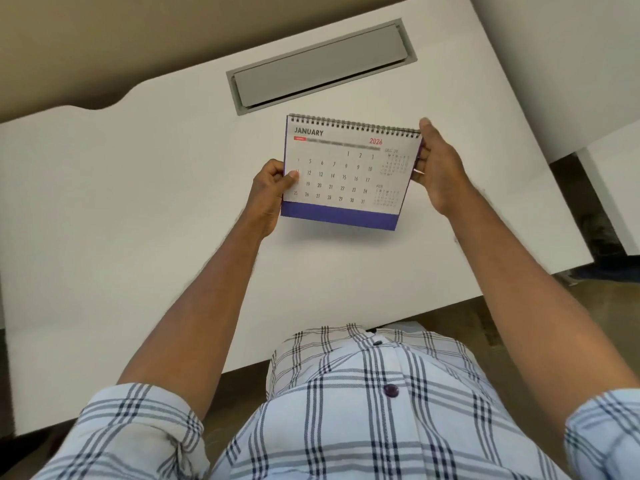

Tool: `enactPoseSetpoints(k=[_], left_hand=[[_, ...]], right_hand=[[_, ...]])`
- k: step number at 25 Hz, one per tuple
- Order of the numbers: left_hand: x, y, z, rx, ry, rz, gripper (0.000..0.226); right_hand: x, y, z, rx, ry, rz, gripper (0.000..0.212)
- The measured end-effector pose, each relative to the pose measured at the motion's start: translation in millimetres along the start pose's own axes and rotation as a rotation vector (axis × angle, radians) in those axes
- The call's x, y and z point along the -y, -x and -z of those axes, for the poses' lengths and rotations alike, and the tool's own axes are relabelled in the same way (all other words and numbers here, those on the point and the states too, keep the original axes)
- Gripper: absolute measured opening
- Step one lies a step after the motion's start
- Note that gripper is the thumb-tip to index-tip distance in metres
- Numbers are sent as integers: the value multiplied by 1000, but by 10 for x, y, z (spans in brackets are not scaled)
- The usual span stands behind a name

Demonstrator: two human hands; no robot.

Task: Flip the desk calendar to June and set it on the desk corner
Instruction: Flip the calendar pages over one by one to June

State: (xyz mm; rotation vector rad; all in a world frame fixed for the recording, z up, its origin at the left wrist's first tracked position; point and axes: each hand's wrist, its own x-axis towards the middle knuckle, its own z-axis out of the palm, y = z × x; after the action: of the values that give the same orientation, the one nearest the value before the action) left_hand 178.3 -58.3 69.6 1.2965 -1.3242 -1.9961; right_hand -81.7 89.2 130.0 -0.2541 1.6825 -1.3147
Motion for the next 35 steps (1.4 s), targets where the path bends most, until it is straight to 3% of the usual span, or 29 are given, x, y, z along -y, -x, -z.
enactPoseSetpoints(k=[6, 9, 14, 18, 20, 25, 31, 35], left_hand=[[-15, 260, 436, -149, -83, -64, 3], [-7, 325, 690, -264, -79, -112, 3], [67, 466, 1159, -336, -18, -62, 27], [139, 479, 1271, -391, -29, -34, 26], [123, 458, 1305, -375, -14, -23, 26], [33, 422, 1333, -280, 35, 127, 21], [-111, 403, 1333, -213, 20, 132, 20], [-171, 383, 1329, -210, 98, 103, 23]], right_hand=[[-67, -48, -621, 89, 44, 49, 19], [-148, -48, -894, 180, 127, 59, 17], [-256, -68, -1281, 157, 233, -98, 32], [-362, -74, -1467, 147, 246, -125, 14], [-372, -65, -1509, 165, 245, -93, 10], [-344, -65, -1500, 196, 171, -48, 32], [-336, -134, -1523, 102, 14, -20, 13], [-204, -185, -1581, 3, 40, -2, 21]])
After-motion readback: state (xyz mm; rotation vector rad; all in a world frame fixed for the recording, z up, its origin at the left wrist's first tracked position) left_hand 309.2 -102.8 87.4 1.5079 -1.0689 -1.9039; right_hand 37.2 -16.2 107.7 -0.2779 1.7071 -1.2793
